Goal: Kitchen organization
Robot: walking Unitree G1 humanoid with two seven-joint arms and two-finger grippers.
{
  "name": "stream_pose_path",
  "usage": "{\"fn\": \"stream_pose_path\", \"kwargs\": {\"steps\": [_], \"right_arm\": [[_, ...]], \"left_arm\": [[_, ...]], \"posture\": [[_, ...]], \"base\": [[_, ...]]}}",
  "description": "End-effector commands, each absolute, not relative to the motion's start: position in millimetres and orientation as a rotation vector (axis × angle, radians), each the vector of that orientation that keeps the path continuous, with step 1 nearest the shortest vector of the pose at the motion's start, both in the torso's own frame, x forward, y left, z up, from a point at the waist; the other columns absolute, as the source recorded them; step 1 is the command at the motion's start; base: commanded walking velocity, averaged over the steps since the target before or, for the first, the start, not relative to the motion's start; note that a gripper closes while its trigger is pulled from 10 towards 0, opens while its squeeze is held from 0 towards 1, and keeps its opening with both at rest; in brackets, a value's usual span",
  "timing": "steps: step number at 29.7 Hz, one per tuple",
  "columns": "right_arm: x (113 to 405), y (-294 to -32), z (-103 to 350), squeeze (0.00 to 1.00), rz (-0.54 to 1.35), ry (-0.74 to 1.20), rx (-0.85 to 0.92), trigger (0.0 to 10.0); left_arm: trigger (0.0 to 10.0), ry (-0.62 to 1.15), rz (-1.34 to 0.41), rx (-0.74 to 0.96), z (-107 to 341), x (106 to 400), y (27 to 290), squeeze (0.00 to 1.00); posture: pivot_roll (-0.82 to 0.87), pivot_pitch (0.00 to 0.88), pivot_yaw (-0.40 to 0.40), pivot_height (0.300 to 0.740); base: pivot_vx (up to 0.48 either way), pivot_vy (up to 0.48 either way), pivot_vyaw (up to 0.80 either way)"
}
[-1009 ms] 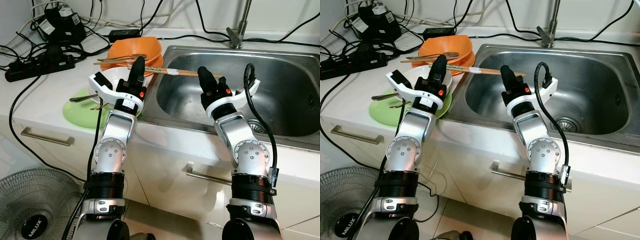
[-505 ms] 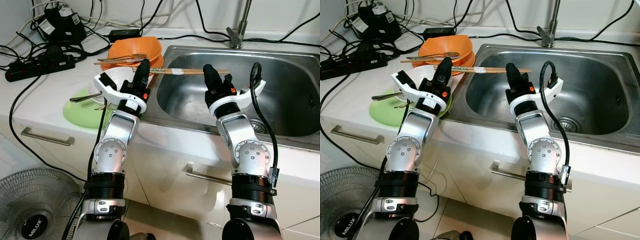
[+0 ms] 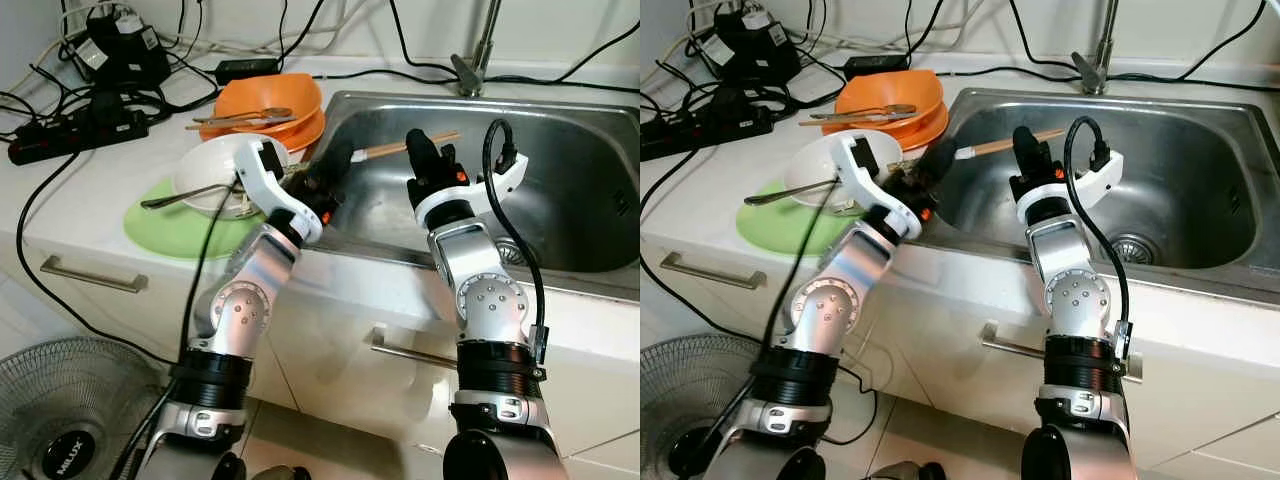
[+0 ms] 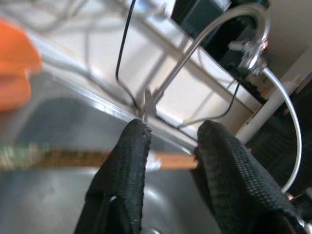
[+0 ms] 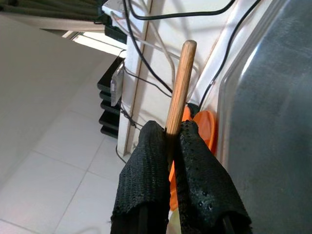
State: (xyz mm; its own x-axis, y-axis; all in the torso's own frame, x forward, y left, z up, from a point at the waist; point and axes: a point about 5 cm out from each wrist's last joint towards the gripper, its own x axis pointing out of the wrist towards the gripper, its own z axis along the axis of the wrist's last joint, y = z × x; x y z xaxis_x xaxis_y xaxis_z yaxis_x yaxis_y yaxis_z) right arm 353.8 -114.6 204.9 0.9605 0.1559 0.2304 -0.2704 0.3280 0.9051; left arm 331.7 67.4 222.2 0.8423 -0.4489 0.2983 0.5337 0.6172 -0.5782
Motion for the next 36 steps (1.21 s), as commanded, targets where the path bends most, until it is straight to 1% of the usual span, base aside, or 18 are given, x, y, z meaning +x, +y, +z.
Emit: {"fn": "stream_pose_path", "kwargs": {"steps": [1, 3, 5, 13, 19, 24, 27, 30, 33, 35, 36], "right_arm": [[358.0, -93.3, 217.6, 0.00, 0.319, -0.101, 1.224, 0.0], [358.9, -94.4, 217.8, 0.00, 0.315, -0.104, 1.221, 0.0], [362.5, -97.4, 220.3, 0.00, 0.304, -0.119, 1.215, 0.0], [364.9, -98.4, 222.8, 0.00, 0.296, -0.132, 1.233, 0.0], [368.6, -100.9, 227.1, 0.00, 0.275, -0.146, 1.286, 0.0], [379.5, -116.8, 240.4, 0.00, 0.231, -0.210, 1.312, 0.0], [382.2, -121.8, 242.9, 0.00, 0.218, -0.226, 1.301, 0.0], [386.9, -133.4, 243.0, 0.00, 0.173, -0.246, 1.192, 0.0], [392.8, -147.6, 233.6, 0.00, 0.103, -0.230, 0.947, 0.0], [394.4, -152.1, 231.8, 0.00, 0.088, -0.240, 0.806, 0.0], [394.4, -152.1, 231.8, 0.00, 0.088, -0.240, 0.806, 0.0]], "left_arm": [[10.0, -0.146, -0.567, -0.663, 224.6, 330.4, 70.0, 1.00], [10.0, -0.146, -0.562, -0.654, 224.7, 330.2, 71.2, 1.00], [10.0, -0.158, -0.540, -0.608, 224.5, 330.2, 76.2, 1.00], [10.0, -0.170, -0.530, -0.581, 225.0, 328.2, 78.2, 1.00], [10.0, -0.184, -0.526, -0.564, 227.3, 327.6, 79.1, 1.00], [10.0, -0.179, -0.516, -0.558, 223.0, 324.4, 78.7, 1.00], [10.0, -0.176, -0.515, -0.554, 220.8, 322.8, 76.7, 1.00], [10.0, -0.184, -0.491, -0.469, 217.9, 321.0, 76.8, 1.00], [10.0, -0.183, -0.433, -0.349, 210.3, 321.5, 85.0, 1.00], [10.0, -0.181, -0.435, -0.294, 206.7, 320.7, 86.1, 1.00], [10.0, -0.181, -0.435, -0.294, 206.7, 320.7, 86.1, 1.00]], "posture": [[-0.06, 0.054, 0.133, 0.740], [-0.05, 0.052, 0.132, 0.740], [-0.05, 0.053, 0.132, 0.740], [-0.05, 0.053, 0.132, 0.740], [-0.05, 0.053, 0.131, 0.740], [-0.05, 0.051, 0.131, 0.740], [-0.05, 0.052, 0.129, 0.740], [-0.05, 0.052, 0.127, 0.740], [-0.05, 0.054, 0.124, 0.740], [-0.04, 0.056, 0.121, 0.740], [-0.04, 0.056, 0.121, 0.740]], "base": [[0.000, 0.000, 0.00], [0.000, 0.000, 0.00], [0.000, 0.000, 0.00], [0.000, 0.000, 0.00], [0.000, 0.000, 0.00], [0.000, 0.000, 0.00], [0.000, 0.000, 0.00], [0.000, 0.000, 0.00], [0.000, 0.000, 0.00], [0.000, 0.000, 0.00], [0.000, 0.000, 0.00]]}}
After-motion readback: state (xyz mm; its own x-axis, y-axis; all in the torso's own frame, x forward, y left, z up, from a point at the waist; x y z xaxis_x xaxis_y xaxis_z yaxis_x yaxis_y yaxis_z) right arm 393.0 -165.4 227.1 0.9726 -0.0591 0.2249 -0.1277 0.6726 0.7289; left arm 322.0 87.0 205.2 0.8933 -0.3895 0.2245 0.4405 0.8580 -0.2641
